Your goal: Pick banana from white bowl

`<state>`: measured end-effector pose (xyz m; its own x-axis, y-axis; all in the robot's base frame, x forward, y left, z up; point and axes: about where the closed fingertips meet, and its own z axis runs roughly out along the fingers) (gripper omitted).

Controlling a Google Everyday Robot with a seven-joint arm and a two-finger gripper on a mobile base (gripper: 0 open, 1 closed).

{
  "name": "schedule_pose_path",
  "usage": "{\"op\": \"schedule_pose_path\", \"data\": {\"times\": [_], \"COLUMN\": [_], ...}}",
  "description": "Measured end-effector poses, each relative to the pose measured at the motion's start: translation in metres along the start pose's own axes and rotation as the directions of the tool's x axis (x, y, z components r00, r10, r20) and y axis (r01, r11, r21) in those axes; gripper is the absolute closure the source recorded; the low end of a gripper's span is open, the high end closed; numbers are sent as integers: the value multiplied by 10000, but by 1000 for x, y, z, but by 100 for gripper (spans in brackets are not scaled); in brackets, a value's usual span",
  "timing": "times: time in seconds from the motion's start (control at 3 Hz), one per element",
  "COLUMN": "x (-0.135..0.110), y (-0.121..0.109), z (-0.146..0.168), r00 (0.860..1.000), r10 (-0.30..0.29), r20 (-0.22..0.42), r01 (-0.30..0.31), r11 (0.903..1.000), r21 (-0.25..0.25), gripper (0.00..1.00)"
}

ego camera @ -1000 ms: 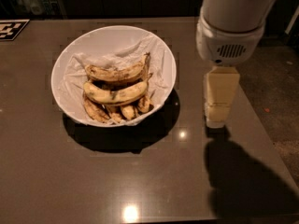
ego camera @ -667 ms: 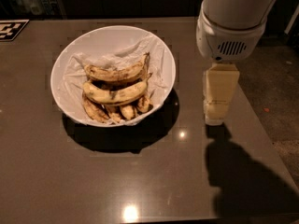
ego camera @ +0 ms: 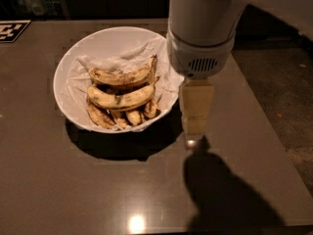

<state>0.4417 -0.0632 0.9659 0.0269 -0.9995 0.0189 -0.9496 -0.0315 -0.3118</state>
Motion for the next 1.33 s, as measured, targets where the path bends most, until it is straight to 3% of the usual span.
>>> {"op": "schedule_pose_path", "data": {"times": [0.33, 0.67, 1.33], "x": [-27, -28, -86], "y": [6, 6, -8], "z": [0, -8, 7], "r00": [9976, 9976, 9866], "r10": [-678, -658, -1603], "r20": [149, 204, 316], "r01": [677, 652, 1600], "r11": [9977, 9974, 9871], "r21": [84, 302, 107], "gripper": [0, 0, 0]}}
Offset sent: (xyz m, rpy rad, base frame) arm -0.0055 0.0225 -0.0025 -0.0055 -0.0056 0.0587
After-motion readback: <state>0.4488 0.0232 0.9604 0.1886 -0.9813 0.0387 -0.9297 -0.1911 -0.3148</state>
